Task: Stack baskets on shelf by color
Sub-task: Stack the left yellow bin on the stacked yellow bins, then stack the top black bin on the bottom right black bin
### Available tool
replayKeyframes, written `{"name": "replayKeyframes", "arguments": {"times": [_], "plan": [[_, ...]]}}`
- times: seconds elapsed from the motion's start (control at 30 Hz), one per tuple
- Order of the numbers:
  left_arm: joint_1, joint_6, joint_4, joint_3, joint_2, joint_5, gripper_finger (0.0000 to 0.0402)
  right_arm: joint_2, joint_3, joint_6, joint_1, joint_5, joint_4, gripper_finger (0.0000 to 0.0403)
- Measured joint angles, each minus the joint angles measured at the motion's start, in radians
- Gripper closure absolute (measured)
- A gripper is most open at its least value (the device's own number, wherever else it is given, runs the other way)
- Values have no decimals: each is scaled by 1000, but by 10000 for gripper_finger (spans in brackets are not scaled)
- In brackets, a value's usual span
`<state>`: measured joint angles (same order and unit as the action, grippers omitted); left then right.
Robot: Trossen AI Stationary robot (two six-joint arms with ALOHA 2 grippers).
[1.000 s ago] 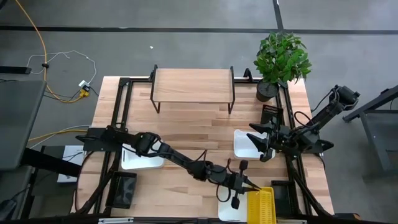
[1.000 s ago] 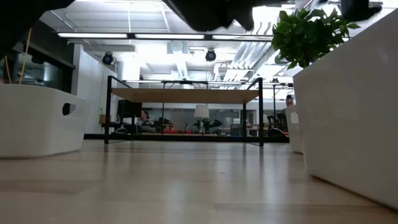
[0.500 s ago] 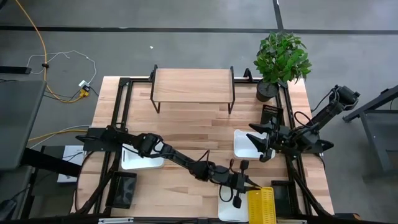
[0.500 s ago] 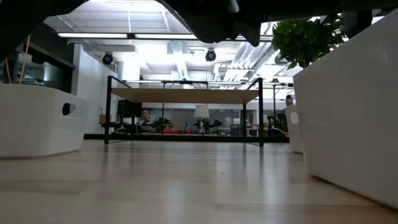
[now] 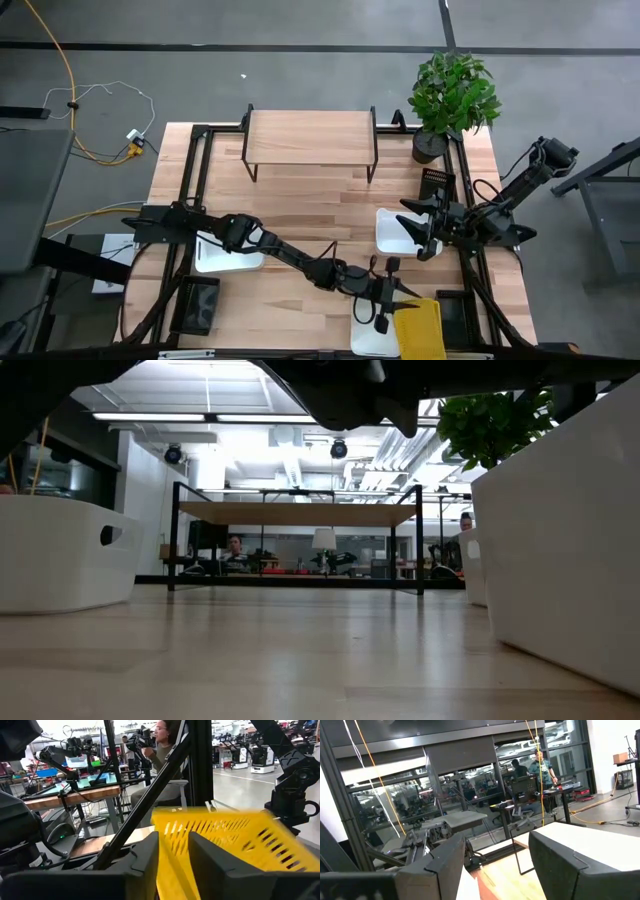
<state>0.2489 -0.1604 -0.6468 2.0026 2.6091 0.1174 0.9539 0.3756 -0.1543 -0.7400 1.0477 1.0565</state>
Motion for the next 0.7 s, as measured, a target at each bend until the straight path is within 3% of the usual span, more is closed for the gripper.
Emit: {"name": "replayKeyframes", "arguments": {"times": [0.33,0.7], "plan": [[2,-1,68,-1,-16,-11,243,0,0,-1,0,1,0,194],[2,-34,786,-3,-293,-131,240,0,0,0,0,2,-6,194]]}}
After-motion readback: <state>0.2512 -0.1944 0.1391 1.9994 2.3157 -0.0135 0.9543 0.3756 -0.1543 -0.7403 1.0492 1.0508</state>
